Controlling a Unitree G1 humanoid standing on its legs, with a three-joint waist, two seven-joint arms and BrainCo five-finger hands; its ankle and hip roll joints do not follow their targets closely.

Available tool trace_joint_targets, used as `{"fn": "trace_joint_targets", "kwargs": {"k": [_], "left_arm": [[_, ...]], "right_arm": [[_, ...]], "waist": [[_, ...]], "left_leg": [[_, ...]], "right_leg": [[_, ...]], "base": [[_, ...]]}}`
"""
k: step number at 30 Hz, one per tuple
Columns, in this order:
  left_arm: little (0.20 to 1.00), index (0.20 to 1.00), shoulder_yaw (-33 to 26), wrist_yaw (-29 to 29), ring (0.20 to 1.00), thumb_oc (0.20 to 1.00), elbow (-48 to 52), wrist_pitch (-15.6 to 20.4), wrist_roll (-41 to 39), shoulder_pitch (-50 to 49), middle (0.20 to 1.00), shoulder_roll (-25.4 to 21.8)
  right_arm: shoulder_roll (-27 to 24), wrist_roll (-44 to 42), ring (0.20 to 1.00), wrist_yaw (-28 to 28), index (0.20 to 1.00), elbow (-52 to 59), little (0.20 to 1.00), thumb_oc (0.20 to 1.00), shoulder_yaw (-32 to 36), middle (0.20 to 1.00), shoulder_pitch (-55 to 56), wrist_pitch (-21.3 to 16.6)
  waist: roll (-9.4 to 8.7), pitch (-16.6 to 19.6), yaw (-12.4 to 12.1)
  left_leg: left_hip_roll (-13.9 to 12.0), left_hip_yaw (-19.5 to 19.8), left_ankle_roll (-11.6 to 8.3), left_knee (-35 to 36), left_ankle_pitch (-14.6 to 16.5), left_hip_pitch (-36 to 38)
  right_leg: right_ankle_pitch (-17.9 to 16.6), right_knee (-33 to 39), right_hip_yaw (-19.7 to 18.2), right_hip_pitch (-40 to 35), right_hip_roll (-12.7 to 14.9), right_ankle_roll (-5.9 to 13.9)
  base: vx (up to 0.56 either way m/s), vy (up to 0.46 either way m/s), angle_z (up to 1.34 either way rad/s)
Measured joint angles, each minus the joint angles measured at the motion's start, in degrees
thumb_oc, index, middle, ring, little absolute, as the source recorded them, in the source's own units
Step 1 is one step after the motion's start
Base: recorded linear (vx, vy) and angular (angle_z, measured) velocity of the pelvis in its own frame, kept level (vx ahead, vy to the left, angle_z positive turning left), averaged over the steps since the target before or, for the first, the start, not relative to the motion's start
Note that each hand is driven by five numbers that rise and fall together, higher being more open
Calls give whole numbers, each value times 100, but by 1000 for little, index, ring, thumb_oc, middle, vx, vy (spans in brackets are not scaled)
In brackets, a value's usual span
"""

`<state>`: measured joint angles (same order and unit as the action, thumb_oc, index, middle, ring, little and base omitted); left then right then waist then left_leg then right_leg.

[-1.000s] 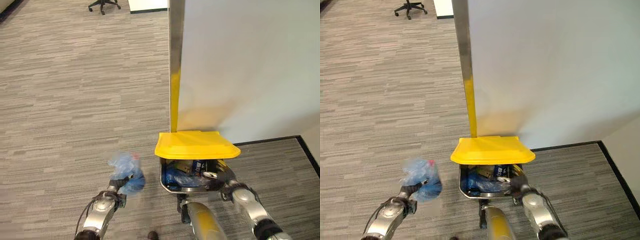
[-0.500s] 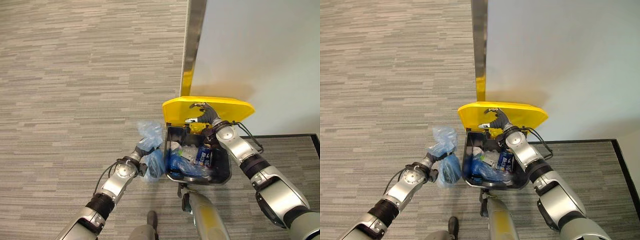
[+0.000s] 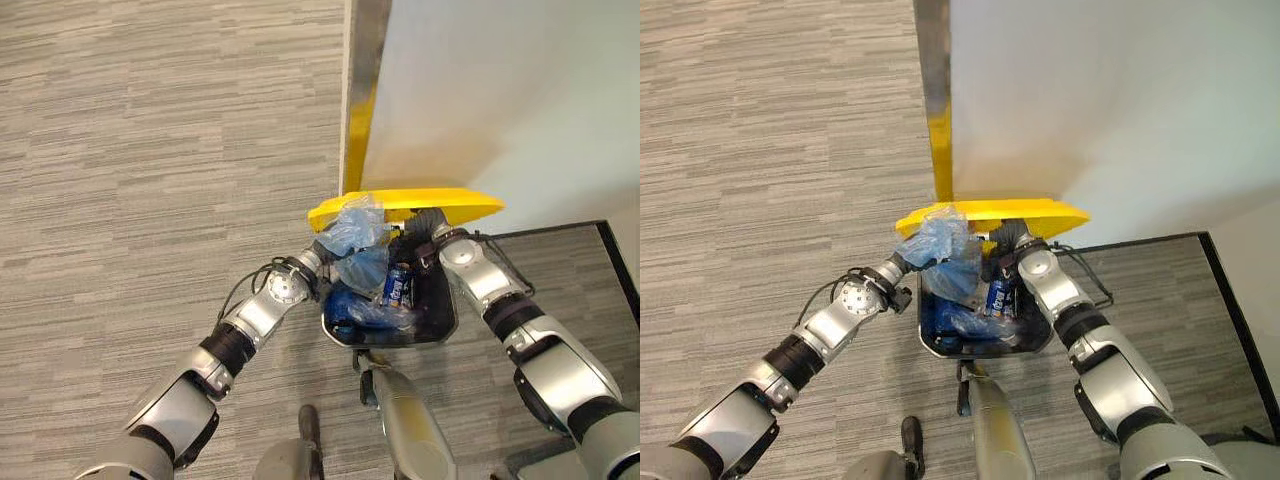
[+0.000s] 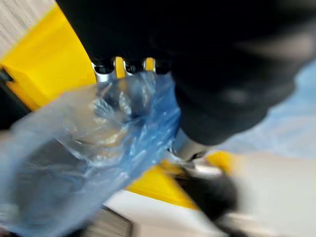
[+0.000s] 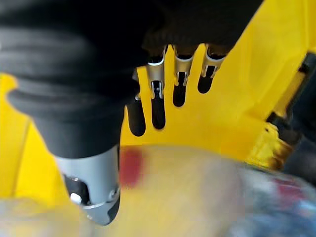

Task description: Gather garbage on tea table into small bin, then transfer packed bag to large trash can.

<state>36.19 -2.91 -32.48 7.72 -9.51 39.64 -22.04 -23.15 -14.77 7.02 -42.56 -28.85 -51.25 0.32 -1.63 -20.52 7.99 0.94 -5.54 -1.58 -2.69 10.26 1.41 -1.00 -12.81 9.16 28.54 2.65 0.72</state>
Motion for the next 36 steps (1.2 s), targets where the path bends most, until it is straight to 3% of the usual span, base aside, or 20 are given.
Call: {"fn": "trace_joint_targets", "kwargs": {"k": [3, 6, 9, 10, 11, 18, 22, 25, 28, 30, 36], "left_arm": [[200, 200, 211, -196, 200, 200, -1102, -93, 406, 550, 200, 147], [200, 200, 190, -344, 200, 200, -1092, -122, 464, 612, 200, 172], [222, 222, 192, -399, 222, 222, -1117, -131, 628, 602, 222, 235], [533, 533, 191, -402, 533, 533, -1134, -132, 645, 603, 533, 269], [1000, 1000, 192, -409, 1000, 1000, -1152, -135, 724, 605, 1000, 305], [1000, 1000, 189, -404, 1000, 1000, -1169, -209, 1082, 611, 1000, 321], [1000, 1000, 112, -400, 1000, 1000, -1140, -210, 1119, 586, 1000, 165], [1000, 1000, -905, -407, 1000, 1000, -417, -117, 1063, -268, 1000, 32], [1000, 1000, -1266, -364, 1000, 1000, -316, -100, 1061, -935, 1000, -179], [1000, 1000, -2190, -301, 1000, 1000, 103, -66, 896, -2269, 1000, -126], [1000, 1000, -2890, -147, 1000, 1000, -37, -188, 427, -3611, 1000, -294]], "right_arm": [[-244, 4, 1000, 45, 1000, -127, 1000, 1000, -287, 1000, -580, 7], [-370, 6, 1000, 175, 1000, 272, 1000, 1000, -304, 1000, -826, 4], [-384, -1, 1000, 255, 1000, 730, 1000, 1000, -305, 1000, -782, -31], [-402, -1, 1000, 283, 1000, 876, 1000, 1000, -304, 1000, -734, -53], [-413, 0, 1000, 294, 1000, 987, 1000, 1000, -306, 1000, -678, -107], [-362, 18, 1000, 262, 1000, 1011, 1000, 1000, -448, 1000, -663, -124], [-382, 21, 1000, 207, 1000, 1030, 1000, 1000, -436, 1000, -590, -128], [-628, 135, 1000, 93, 1000, 1806, 1000, 1000, -155, 1000, 439, -158], [-650, 246, 1000, -21, 1000, 1929, 1000, 1000, 89, 1000, 1138, -154], [-591, 399, 1000, -134, 1000, 2476, 1000, 1000, 775, 1000, 2470, -150], [-334, 727, 1000, -355, 1000, 2497, 1000, 1000, 1307, 1000, 3557, -132]], "waist": [[-18, -234, 101], [-9, -569, 174], [7, -624, 280], [20, -644, 286], [36, -664, 288], [41, -668, 273], [41, -666, 256], [40, -634, 135], [25, -347, 74], [7, -303, -76], [-292, 20, -318]], "left_leg": [[86, -8, 21, -111, 13, -219], [143, -140, 64, -249, 50, -430], [151, -171, 60, -300, 76, -617], [154, -179, 60, -300, 76, -628], [141, -194, 58, -292, 78, -630], [156, -318, 44, -298, 88, -615], [139, -322, 41, -297, 87, -469], [90, -315, 28, -204, 92, -7], [117, -307, 29, -209, 92, 7], [29, -297, 26, -212, 124, 417], [157, -281, 131, -570, 257, 480]], "right_leg": [[-29, -50, -41, 190, 81, -25], [-105, -59, -165, 394, 80, -21], [-109, -48, -206, 571, 61, -17], [-116, -31, -217, 585, 48, -14], [-149, -6, -227, 584, 37, 2], [-180, 73, -298, 579, -17, 82], [-270, 73, -288, 426, -32, -28], [-256, 141, -260, -22, -97, -29], [-214, 206, -246, -75, -44, 74], [-183, 207, -183, -496, -127, 86], [-171, 173, -154, -735, 20, 234]], "base": [[-33, -39, -1], [7, -30, -13], [-2, -15, -7], [-9, -13, -11], [-4, -8, -12], [-2, -6, -7], [-33, -14, 0], [-39, -24, -1], [-33, -2, 4], [-82, 8, 4], [-120, 43, -1]]}}
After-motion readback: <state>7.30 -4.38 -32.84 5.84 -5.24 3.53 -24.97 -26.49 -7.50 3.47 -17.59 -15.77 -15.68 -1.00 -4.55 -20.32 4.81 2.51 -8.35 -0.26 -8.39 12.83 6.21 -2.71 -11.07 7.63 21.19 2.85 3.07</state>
